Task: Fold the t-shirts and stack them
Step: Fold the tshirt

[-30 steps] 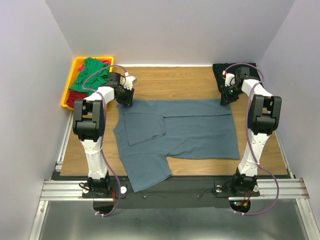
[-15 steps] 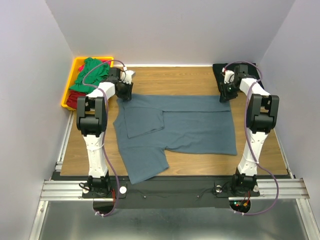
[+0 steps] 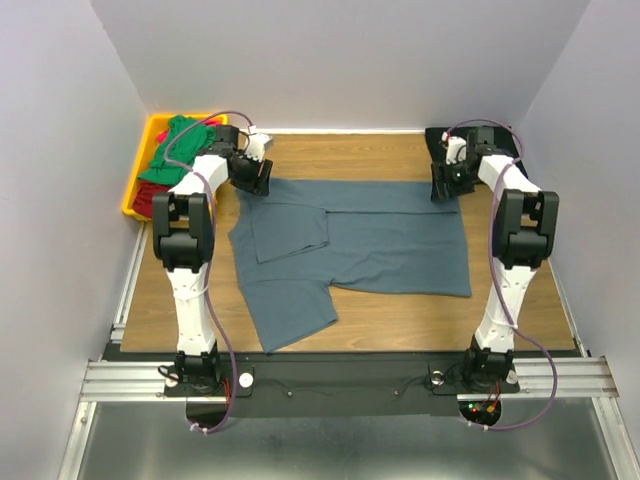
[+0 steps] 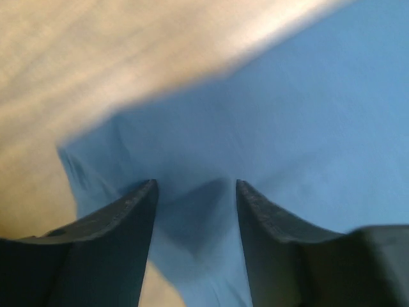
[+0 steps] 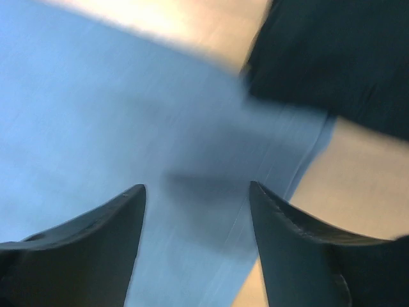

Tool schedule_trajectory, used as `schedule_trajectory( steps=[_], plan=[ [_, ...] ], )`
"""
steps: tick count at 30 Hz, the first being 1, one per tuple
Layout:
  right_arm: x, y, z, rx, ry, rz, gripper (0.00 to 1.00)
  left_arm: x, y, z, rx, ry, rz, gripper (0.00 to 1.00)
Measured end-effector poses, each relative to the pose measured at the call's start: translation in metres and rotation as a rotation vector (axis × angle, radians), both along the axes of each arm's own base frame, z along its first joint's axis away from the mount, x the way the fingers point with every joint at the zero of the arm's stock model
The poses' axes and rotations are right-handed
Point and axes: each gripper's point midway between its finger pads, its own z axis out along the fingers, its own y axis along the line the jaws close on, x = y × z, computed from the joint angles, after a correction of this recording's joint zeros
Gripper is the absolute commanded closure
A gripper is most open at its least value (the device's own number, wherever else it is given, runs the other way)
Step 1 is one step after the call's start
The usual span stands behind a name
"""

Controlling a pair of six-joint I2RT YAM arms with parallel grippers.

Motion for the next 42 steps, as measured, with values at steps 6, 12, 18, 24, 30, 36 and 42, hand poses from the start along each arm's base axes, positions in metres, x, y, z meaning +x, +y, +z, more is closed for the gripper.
schedule_trajectory(
  steps=[6,12,18,24,30,36,42],
  plan=[
    [-0.063,0.011,0.071,0.003,-0.041,0.100,0.21,-0.064,0.002,0.085,0.018,-0.113,-0.173,0.25],
    [-0.142,0.016,0.127,-0.082,-0.135,0.254,0.36,-0.167,0.011,0.132,0.111,-0.243,-0.391,0.40],
    [-0.237,0.018,0.072,-0.157,0.041,0.393,0.46,-0.271,0.026,0.044,0.180,-0.029,-0.563,0.47],
    [-0.314,0.013,0.019,-0.241,0.178,0.506,0.48,-0.317,0.031,0.013,0.256,0.013,-0.667,0.47],
    [-0.328,0.001,-0.005,-0.310,0.194,0.527,0.48,-0.320,0.038,0.000,0.320,0.008,-0.684,0.42],
    [-0.317,-0.008,-0.013,-0.372,0.154,0.519,0.51,-0.315,0.042,-0.006,0.353,-0.009,-0.692,0.42],
    [-0.303,-0.008,-0.020,-0.433,0.096,0.546,0.55,-0.312,0.038,-0.006,0.370,-0.054,-0.767,0.43]
  ],
)
